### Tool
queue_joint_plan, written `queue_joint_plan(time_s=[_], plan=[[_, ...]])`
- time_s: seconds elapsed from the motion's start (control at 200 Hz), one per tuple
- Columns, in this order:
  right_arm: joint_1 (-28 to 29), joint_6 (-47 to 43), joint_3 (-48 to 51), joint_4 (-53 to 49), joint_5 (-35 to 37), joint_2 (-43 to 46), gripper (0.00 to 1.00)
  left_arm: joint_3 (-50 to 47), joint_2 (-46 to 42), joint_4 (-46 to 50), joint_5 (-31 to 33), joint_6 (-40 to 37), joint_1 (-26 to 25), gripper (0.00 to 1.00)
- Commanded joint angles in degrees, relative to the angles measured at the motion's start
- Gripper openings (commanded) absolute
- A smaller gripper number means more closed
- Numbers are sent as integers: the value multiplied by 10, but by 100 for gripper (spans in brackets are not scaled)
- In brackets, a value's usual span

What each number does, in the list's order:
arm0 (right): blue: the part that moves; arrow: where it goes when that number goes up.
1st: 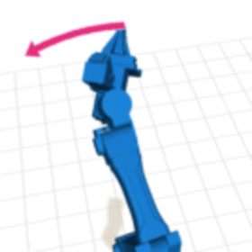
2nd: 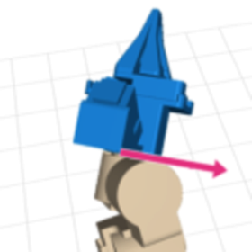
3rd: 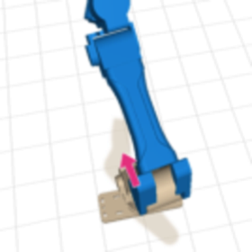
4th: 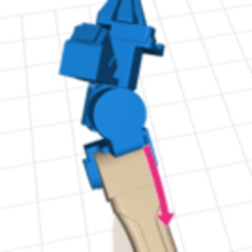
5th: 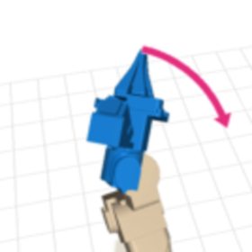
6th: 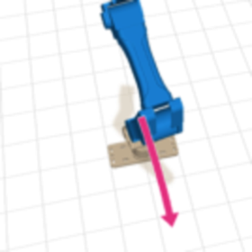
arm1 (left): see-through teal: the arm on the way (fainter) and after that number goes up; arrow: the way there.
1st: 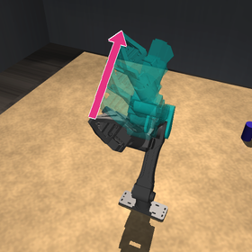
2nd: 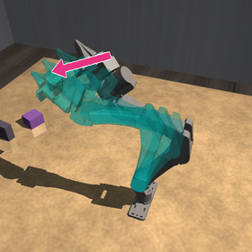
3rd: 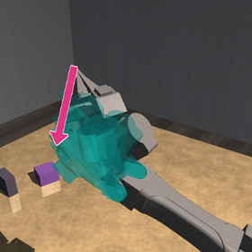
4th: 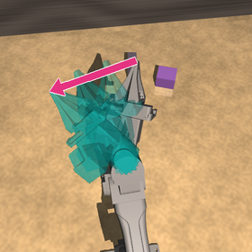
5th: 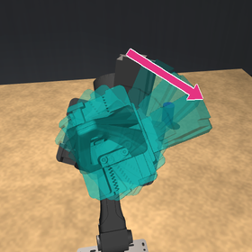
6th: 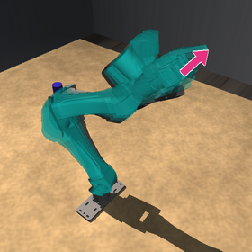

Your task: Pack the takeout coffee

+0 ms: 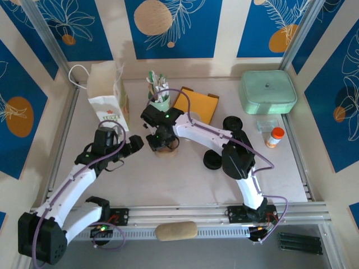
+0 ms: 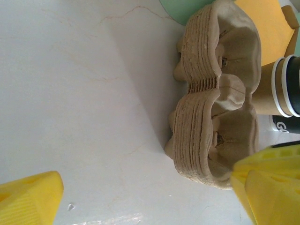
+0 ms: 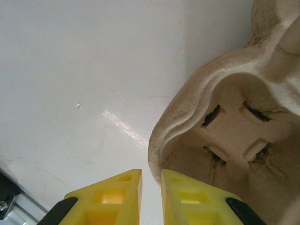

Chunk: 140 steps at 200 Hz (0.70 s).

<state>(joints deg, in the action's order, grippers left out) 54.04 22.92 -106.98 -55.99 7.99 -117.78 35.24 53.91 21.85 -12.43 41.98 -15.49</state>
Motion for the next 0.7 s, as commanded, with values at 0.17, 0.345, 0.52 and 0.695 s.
queue_joint_plan(time_s=[0.17,0.345,0.52,0.695], plan=[[-1,6,19,3,-20,23,28,-28,14,-20,-29,1,5,99],[0,2,5,-5,-21,-3,34,-35,19,-25,-26,1,5,99],[0,-3,-10,-9,-20,-30,35,-39,22,-27,-24,-1,5,99],[0,-4,-19,-11,-18,-42,34,-43,22,-30,-24,1,5,100]])
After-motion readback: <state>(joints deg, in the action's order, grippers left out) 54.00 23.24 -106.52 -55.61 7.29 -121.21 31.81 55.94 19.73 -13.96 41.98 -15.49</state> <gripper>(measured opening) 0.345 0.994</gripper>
